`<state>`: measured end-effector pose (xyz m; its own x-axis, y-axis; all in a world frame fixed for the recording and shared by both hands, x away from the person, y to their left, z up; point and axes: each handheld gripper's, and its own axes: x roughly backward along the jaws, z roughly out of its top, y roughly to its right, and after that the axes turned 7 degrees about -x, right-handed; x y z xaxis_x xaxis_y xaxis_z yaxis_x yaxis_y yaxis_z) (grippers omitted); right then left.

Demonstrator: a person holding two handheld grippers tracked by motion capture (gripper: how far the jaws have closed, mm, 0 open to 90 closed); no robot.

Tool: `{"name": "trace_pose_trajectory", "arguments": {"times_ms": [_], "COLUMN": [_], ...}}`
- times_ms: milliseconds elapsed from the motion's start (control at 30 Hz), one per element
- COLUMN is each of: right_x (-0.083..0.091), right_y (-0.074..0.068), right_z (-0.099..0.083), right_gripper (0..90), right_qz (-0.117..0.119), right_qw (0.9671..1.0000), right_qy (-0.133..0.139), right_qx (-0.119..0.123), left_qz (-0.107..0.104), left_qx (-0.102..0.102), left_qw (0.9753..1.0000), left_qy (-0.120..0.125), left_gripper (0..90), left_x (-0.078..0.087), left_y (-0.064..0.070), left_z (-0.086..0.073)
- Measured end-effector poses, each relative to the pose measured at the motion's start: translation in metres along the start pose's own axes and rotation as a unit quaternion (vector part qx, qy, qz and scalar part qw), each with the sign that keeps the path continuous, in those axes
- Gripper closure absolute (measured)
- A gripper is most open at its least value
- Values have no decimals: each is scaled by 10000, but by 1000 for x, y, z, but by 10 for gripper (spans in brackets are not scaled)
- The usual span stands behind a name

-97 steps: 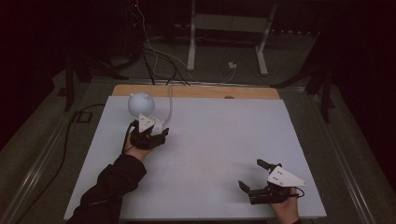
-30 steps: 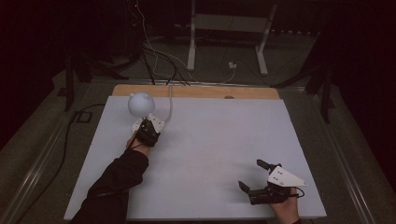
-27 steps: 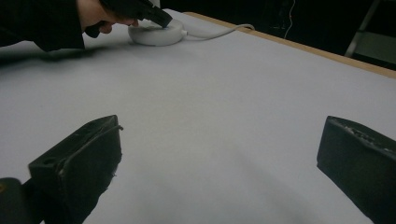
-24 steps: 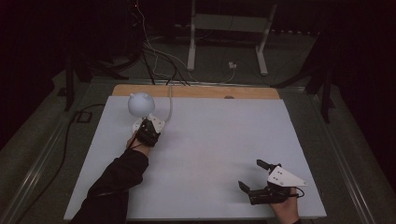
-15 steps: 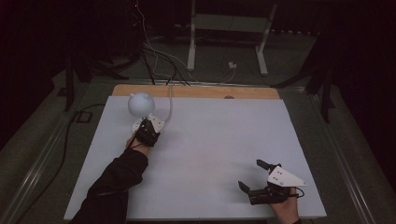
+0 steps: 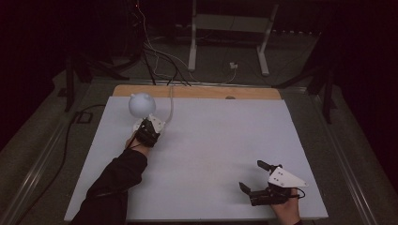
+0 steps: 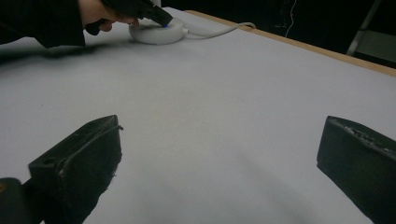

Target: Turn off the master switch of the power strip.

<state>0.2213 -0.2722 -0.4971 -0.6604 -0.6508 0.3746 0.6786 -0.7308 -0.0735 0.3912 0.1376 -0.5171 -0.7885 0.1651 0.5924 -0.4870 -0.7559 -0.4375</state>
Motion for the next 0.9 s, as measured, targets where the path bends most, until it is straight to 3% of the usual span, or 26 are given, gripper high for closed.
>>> {"name": "trace_pose_trajectory", "arguments": {"times_ms": [133, 233, 500, 567, 767, 900], "right_x": [0, -1, -1, -2, -2, -2], "right_y": [0, 0, -1, -2, -1, -2], "right_z": [0, 0, 0, 0, 0, 0], "right_gripper": [0, 0, 0, 0, 0, 0], "right_qz": [-1, 1, 10, 13, 15, 25], "right_qw": [10000, 10000, 10000, 10000, 10000, 10000], "right_qy": [-7, -13, -27, -36, -32, -26], "right_qx": [9, 2, -6, 16, 12, 19], "left_qz": [-50, -65, 42, -23, 34, -44], "left_qx": [11, -49, -309, -214, -357, -405], "left_qw": [10000, 10000, 9995, 9997, 9992, 9988], "left_qy": [55, -40, -113, -114, -174, -278], "left_gripper": [900, 900, 900, 900, 900, 900], "left_x": [0, 0, 0, 0, 0, -1], "left_y": [-2, -2, 2, 0, 2, 0], "left_z": [-1, 1, 3, 3, 4, 6]}}
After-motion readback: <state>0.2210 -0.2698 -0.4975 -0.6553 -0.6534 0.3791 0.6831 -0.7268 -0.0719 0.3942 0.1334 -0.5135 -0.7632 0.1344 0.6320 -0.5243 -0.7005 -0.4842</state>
